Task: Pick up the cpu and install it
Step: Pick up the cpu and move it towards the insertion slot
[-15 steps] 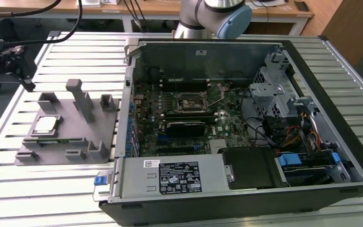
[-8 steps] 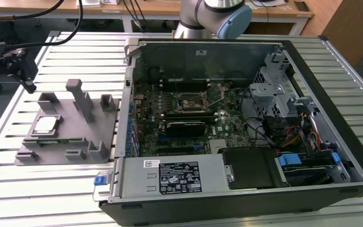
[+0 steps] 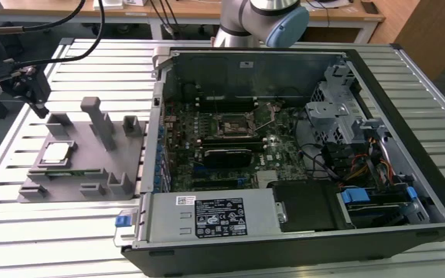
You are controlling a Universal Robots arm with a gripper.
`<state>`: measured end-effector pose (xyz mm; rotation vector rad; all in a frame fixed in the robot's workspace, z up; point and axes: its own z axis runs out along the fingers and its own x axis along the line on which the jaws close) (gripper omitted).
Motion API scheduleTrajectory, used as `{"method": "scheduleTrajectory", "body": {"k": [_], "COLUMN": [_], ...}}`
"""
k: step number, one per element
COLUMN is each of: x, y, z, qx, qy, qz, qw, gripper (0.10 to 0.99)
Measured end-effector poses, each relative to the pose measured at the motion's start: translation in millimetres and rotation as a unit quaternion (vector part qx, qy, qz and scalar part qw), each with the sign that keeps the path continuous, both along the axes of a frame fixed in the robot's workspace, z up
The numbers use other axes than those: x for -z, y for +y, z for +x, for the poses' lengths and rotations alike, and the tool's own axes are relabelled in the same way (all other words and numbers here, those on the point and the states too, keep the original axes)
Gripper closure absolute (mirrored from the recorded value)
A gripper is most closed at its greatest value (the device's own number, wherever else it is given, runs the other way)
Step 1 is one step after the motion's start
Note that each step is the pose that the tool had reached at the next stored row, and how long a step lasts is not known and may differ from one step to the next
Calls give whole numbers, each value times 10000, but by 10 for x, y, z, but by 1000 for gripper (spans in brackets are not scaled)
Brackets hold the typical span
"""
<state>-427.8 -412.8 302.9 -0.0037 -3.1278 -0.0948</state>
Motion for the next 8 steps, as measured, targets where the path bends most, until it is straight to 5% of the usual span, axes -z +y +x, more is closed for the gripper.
{"method": "scheduleTrajectory", "body": {"k": [8], "x": [47], "y": [0], "z": [0], "qx": [0], "qy": [1], "qz": [3], "qw": [10000], "gripper": [380]}}
